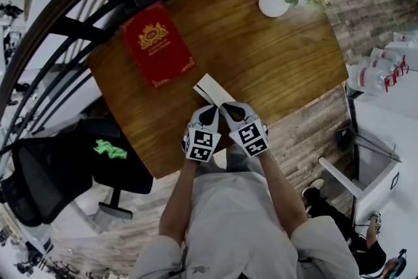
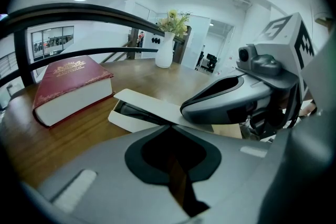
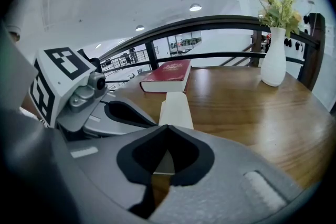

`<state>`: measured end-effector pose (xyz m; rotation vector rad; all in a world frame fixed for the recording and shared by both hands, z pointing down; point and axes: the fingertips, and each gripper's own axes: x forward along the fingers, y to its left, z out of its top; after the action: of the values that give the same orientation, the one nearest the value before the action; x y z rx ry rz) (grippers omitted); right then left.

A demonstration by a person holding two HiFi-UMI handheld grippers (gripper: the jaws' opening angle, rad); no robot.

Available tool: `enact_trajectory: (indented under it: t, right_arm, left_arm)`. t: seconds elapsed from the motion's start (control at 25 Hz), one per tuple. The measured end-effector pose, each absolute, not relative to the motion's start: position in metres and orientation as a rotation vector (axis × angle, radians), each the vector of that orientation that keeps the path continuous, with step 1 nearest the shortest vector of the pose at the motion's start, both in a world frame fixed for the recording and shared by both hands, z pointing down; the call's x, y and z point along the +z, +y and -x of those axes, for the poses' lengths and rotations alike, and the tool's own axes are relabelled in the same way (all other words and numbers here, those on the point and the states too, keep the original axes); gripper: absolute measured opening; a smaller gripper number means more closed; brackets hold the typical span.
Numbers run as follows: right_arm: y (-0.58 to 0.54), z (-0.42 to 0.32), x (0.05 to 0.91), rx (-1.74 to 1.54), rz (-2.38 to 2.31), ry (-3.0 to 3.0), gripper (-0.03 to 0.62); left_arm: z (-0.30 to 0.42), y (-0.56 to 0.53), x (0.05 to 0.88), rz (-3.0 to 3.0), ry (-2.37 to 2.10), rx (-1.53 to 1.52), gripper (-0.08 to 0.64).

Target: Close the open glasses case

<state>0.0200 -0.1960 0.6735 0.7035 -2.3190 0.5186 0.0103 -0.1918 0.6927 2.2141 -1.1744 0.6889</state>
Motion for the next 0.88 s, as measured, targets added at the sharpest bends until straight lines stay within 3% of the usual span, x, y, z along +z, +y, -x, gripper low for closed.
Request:
enact_trajectory:
  t: [0.88]
  right_arm:
    - [-0.184,-0.011,0.685,0.536,-0.652,-2.309,0.003]
  left_arm:
    - [-0.004,-0.180,0.703,-2.168,-1.179,0.706,0.020]
